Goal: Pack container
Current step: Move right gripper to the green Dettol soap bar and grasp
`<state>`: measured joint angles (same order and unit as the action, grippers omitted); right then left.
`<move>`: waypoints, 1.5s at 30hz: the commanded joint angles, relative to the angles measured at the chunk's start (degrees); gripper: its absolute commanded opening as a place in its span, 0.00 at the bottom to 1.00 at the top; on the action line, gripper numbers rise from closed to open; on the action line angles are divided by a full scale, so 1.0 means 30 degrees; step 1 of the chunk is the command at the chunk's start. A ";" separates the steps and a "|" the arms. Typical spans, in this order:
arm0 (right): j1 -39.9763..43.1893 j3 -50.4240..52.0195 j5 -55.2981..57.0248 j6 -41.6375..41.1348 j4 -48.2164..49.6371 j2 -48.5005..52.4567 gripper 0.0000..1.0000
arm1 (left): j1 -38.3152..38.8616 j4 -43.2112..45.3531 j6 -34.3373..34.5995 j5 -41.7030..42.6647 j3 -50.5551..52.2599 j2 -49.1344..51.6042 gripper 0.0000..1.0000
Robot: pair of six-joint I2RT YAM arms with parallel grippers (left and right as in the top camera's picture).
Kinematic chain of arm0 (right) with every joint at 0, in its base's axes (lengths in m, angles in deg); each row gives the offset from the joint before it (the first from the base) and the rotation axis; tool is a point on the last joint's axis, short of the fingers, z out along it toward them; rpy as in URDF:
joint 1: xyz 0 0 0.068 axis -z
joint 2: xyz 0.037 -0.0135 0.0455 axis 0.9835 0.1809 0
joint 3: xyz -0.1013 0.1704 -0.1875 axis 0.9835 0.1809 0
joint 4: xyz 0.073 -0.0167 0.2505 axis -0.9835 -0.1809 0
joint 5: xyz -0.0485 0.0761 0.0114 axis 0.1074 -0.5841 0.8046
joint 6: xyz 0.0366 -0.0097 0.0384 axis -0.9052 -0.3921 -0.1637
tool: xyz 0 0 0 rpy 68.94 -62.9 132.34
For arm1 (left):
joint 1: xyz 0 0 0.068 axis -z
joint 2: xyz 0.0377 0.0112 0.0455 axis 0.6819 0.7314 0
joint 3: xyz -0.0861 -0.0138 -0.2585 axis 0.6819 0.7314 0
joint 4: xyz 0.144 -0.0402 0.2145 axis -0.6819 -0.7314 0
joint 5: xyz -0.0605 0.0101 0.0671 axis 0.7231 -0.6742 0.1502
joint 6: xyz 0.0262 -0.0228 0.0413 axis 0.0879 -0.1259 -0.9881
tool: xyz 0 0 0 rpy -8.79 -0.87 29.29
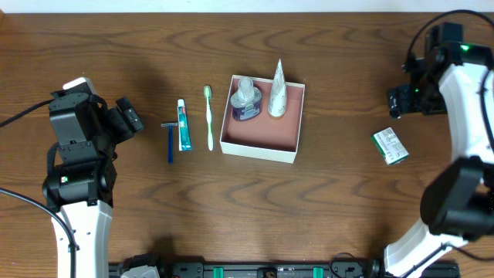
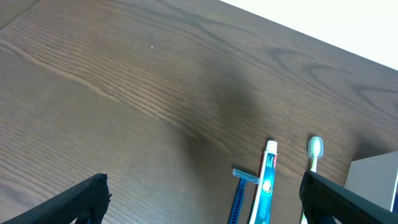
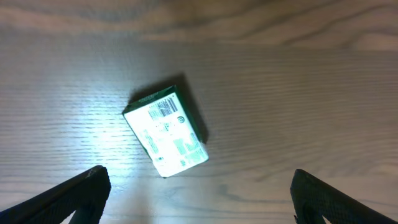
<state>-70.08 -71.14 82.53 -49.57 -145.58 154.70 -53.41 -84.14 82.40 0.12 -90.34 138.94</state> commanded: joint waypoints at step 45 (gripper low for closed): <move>-0.1413 0.4044 0.0954 -0.3614 0.2244 0.4386 0.50 | -0.0080 0.0007 -0.0328 -0.0146 -0.0437 0.0007 0.98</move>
<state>-74.25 -60.37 85.98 -54.34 -139.35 167.37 -53.41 -84.14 82.40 0.12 -90.34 138.94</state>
